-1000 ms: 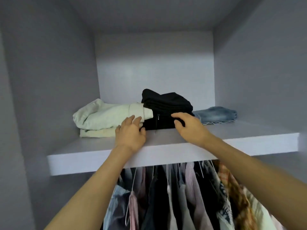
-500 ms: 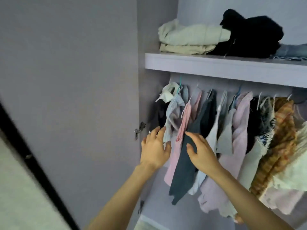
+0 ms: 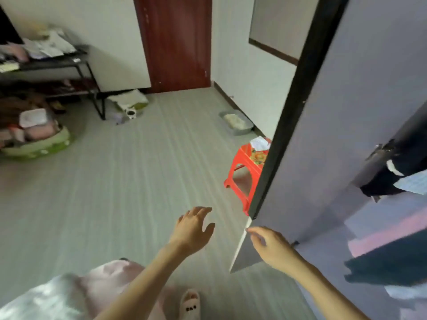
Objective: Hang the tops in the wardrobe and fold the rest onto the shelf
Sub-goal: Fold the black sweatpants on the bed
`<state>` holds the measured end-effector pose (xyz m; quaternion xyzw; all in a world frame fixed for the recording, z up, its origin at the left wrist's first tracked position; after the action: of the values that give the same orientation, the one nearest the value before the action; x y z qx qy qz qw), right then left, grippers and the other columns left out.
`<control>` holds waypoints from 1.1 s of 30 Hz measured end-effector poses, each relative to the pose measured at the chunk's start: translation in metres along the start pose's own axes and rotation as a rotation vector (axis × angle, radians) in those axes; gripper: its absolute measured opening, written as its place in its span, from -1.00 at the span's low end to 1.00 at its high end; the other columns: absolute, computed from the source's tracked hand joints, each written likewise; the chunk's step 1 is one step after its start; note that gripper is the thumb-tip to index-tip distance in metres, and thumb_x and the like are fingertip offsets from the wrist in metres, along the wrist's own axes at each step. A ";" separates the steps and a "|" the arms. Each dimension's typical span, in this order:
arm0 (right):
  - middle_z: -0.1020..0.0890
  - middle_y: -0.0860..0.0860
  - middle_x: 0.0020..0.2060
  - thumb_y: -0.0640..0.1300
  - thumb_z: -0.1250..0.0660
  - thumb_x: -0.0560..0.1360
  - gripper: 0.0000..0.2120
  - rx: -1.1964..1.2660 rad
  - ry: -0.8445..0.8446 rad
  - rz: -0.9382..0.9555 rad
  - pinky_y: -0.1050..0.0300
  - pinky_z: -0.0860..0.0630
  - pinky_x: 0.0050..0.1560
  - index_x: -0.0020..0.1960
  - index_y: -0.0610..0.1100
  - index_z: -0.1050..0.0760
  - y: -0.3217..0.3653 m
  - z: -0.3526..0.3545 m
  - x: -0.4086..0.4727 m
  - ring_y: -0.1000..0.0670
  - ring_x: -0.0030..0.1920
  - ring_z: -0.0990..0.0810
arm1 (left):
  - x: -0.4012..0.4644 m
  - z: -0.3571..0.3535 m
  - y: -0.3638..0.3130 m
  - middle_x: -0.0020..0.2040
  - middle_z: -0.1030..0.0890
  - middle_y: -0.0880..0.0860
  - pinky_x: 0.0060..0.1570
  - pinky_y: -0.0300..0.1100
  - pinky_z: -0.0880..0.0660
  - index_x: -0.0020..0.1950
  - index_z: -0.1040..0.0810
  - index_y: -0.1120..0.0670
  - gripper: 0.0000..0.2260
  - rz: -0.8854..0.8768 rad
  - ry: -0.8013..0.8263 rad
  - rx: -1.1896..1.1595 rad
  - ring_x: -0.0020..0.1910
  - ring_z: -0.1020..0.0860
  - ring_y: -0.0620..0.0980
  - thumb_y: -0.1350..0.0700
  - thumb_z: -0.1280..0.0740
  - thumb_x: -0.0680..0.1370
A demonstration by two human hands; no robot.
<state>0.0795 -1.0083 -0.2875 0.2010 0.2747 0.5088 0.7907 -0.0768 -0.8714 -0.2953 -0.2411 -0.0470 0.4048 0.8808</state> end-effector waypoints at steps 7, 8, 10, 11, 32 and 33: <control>-0.60 0.00 0.16 -0.19 -0.18 0.59 -0.75 -0.027 0.170 0.298 0.37 -0.33 0.17 0.21 -0.16 -0.53 0.157 -0.072 0.149 0.06 0.19 -0.54 | 0.024 0.091 0.167 0.43 -0.36 0.01 0.34 -0.04 -0.31 0.47 -0.27 0.02 -0.57 0.319 -0.177 -0.090 0.36 -0.39 0.02 -0.03 -0.19 0.61; -0.58 0.01 0.19 -0.17 -0.17 0.60 -0.74 -0.025 0.181 0.336 0.34 -0.33 0.20 0.23 -0.15 -0.52 0.185 -0.083 0.180 0.06 0.22 -0.52 | 0.032 0.109 0.193 0.43 -0.36 0.02 0.34 -0.03 -0.31 0.47 -0.27 0.02 -0.57 0.352 -0.217 -0.101 0.36 -0.39 0.02 -0.03 -0.18 0.61; -0.54 0.03 0.24 -0.12 -0.13 0.62 -0.71 -0.039 0.245 0.376 0.28 -0.32 0.26 0.29 -0.11 -0.47 0.237 -0.100 0.229 0.07 0.27 -0.47 | 0.042 0.143 0.235 0.42 -0.38 0.03 0.33 -0.02 -0.32 0.47 -0.28 0.03 -0.57 0.409 -0.280 -0.119 0.35 -0.40 0.03 -0.02 -0.18 0.61; -0.52 0.03 0.26 -0.10 -0.11 0.62 -0.70 -0.052 0.290 0.389 0.27 -0.32 0.26 0.31 -0.10 -0.45 0.261 -0.111 0.251 0.06 0.28 -0.45 | 0.045 0.160 0.256 0.41 -0.38 0.03 0.32 -0.02 -0.33 0.47 -0.28 0.03 -0.58 0.442 -0.300 -0.119 0.34 -0.40 0.03 -0.02 -0.18 0.62; -0.62 -0.04 0.08 -0.13 -0.14 0.60 -0.72 -0.262 0.683 0.847 0.33 -0.32 -0.02 0.22 -0.10 -0.52 0.648 -0.287 0.556 -0.01 0.12 -0.54 | 0.087 0.368 0.596 0.30 -0.48 0.02 0.26 -0.16 -0.34 0.36 -0.41 0.05 -0.67 0.994 -0.790 -0.267 0.30 -0.42 -0.04 0.05 -0.20 0.61; -0.63 -0.06 0.08 -0.13 -0.14 0.60 -0.72 -0.265 0.693 0.866 0.33 -0.31 -0.04 0.22 -0.11 -0.52 0.668 -0.298 0.563 -0.02 0.12 -0.54 | 0.084 0.374 0.610 0.30 -0.48 0.01 0.26 -0.15 -0.34 0.36 -0.41 0.05 -0.67 1.016 -0.809 -0.278 0.30 -0.42 -0.04 0.05 -0.20 0.61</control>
<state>-0.3883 -0.2135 -0.2472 0.0155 0.3444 0.8528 0.3922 -0.5451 -0.3259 -0.2584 -0.1736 -0.3061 0.8185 0.4541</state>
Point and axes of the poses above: each hand's wrist, its own x-axis towards the middle knuckle, its own z-axis out of the back of the hand, y = z × x, the point moved 5 cm from there along x, towards the middle knuckle
